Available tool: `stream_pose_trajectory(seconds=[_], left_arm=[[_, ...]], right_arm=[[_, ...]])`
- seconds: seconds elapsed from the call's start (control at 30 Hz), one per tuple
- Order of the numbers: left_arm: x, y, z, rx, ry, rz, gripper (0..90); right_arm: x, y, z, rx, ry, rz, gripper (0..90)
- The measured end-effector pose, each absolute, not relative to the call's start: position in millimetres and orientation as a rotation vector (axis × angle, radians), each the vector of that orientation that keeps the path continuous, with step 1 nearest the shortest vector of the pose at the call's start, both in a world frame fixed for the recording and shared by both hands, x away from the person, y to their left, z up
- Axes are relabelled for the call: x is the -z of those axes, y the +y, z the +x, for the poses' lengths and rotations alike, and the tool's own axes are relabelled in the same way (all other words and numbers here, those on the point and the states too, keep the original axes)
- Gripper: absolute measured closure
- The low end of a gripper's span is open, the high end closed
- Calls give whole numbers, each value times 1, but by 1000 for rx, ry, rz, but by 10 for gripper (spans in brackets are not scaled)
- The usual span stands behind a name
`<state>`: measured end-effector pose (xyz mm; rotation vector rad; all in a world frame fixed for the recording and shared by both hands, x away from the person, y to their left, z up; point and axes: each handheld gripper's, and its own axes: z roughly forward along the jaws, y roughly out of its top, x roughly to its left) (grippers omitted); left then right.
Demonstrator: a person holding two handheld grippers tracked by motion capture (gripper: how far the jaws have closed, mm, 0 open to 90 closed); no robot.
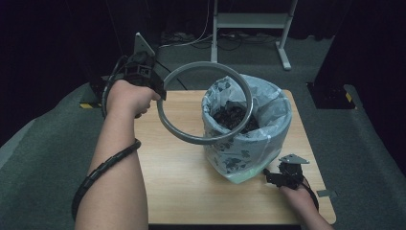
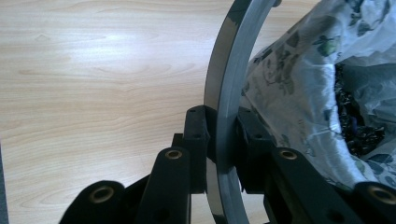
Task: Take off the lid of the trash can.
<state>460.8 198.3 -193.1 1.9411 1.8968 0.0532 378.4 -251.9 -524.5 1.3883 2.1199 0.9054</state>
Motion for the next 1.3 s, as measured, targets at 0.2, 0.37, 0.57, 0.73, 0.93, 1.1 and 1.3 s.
stream_pose_trajectory(seconds=[0.2, 0.37, 0.57, 0.73, 0.93, 1.1, 1.3], left_arm=[[199, 214, 457, -36, 1908, 1923, 762], [198, 226, 453, -41, 1916, 1906, 762], [201, 239, 445, -39, 1931, 1887, 762], [201, 253, 440, -45, 1953, 1873, 762], [202, 267, 434, -52, 1970, 1840, 761], [202, 277, 429, -60, 1980, 1822, 761], [206, 288, 425, -66, 1999, 1808, 760]], right_arm=[[524, -252, 378, -906, 2120, 1388, 142], [524, -252, 378, -906, 2120, 1388, 141], [525, -252, 378, -907, 2121, 1386, 141], [524, -252, 378, -905, 2120, 1386, 142], [524, -252, 378, -905, 2120, 1387, 141], [525, -252, 378, -905, 2120, 1387, 141], [525, -252, 378, -906, 2121, 1386, 141]])
